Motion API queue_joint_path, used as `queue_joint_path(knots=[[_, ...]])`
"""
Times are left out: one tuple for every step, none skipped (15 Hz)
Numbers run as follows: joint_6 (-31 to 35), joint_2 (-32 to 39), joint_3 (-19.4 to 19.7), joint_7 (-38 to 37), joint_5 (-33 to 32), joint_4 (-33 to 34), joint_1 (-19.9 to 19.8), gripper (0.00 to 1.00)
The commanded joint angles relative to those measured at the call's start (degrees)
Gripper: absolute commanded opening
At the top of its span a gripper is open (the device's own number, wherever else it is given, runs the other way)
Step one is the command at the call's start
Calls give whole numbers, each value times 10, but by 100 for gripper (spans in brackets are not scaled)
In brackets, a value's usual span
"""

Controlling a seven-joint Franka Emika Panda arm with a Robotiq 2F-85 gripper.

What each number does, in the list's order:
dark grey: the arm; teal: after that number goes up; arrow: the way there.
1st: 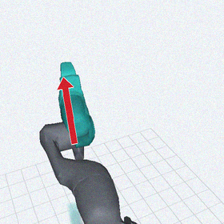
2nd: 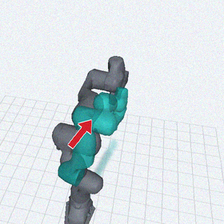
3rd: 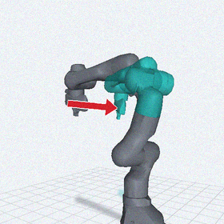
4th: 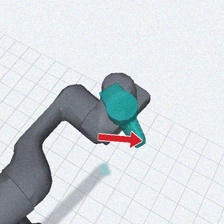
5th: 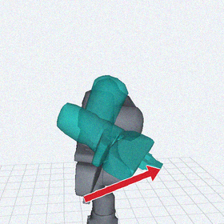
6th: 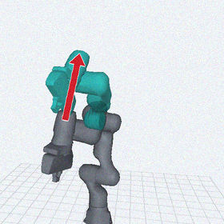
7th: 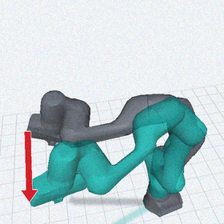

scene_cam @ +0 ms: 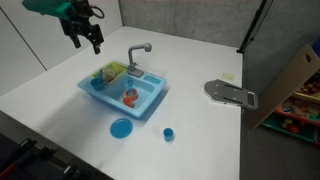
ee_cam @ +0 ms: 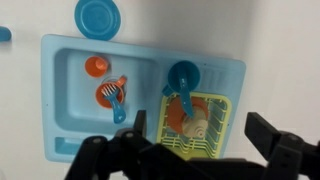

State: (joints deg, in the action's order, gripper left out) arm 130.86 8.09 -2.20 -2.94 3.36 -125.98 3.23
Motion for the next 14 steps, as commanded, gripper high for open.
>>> queue_joint_path(knots=[[11, 51, -1, -13, -17, 31, 4, 100], [13, 63, -1, -9, -19, 34, 5, 100], [15, 73, -1, -8, -21, 37, 6, 100], [18, 83, -1, -6, -22, 40, 6, 100], [20, 90, 0, -9, -27, 42, 8, 100], [12, 91, -1, -2, -26, 43, 7, 100], [19, 79, -2, 0, -16, 26, 4, 100], [19, 85, -2, 0, -17, 27, 4, 100], [19, 86, -2, 0, -17, 27, 4, 100], [19, 86, -2, 0, -17, 27, 4, 100], [19, 86, -2, 0, -17, 27, 4, 100], [23, 92, -2, -1, -16, 31, 5, 100], [29, 99, -3, 0, -18, 34, 6, 100], [32, 105, -3, -1, -19, 36, 7, 100]])
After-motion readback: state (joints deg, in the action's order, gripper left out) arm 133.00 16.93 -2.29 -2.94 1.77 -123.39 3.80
